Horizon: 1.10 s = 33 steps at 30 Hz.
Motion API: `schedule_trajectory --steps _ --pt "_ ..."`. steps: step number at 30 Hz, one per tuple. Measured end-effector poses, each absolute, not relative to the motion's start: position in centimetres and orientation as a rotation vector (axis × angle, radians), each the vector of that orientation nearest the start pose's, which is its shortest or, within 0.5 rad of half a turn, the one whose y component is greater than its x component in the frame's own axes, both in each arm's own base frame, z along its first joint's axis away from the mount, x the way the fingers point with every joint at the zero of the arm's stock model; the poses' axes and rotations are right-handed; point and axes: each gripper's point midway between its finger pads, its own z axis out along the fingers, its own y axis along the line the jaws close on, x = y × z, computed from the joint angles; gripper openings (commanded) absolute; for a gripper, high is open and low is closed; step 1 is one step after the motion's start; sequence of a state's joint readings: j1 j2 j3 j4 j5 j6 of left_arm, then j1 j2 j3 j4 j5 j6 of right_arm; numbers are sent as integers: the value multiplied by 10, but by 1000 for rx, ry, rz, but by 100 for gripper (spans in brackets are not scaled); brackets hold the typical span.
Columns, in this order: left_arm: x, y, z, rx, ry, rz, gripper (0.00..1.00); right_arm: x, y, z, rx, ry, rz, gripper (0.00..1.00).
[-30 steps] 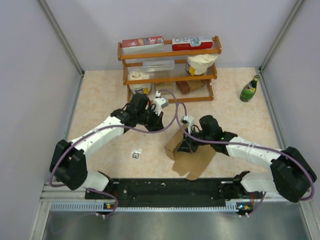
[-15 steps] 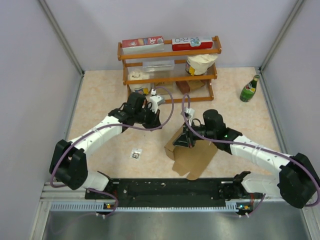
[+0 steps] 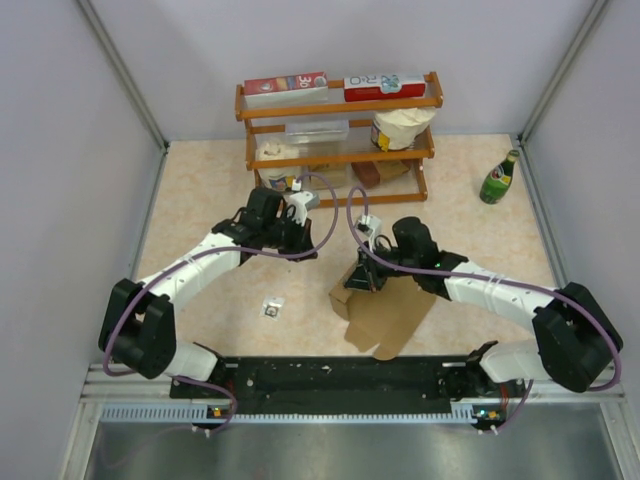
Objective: Fold the paper box
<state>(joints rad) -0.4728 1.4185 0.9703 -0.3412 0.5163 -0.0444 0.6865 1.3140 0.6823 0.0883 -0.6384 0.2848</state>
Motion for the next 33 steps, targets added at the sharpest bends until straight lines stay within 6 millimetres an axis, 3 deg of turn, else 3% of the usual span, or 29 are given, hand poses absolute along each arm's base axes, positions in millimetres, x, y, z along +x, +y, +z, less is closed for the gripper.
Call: schedule_trajectory --steps 11,21,23,24,25,27,28,33 --pt "275 -243 132 759 2273 -882 0 190 291 106 -872 2186 1124 0" --pt "276 -242 129 757 2283 -879 1 188 288 103 -886 2209 1109 0" --pt "276 -242 129 756 2283 -875 7 191 289 108 -884 2205 1106 6" --pt "277 -242 129 754 2284 -870 20 193 290 113 -876 2201 1099 11" --pt "277 -241 128 752 2285 -864 26 196 290 118 -859 2194 1087 21" --pt "280 -239 127 739 2292 -839 31 204 287 132 -794 2173 1048 59" --pt "281 -237 126 733 2294 -826 32 209 284 141 -742 2161 1020 67" --pt "290 -230 123 693 2309 -753 30 238 253 187 -424 2064 917 70"
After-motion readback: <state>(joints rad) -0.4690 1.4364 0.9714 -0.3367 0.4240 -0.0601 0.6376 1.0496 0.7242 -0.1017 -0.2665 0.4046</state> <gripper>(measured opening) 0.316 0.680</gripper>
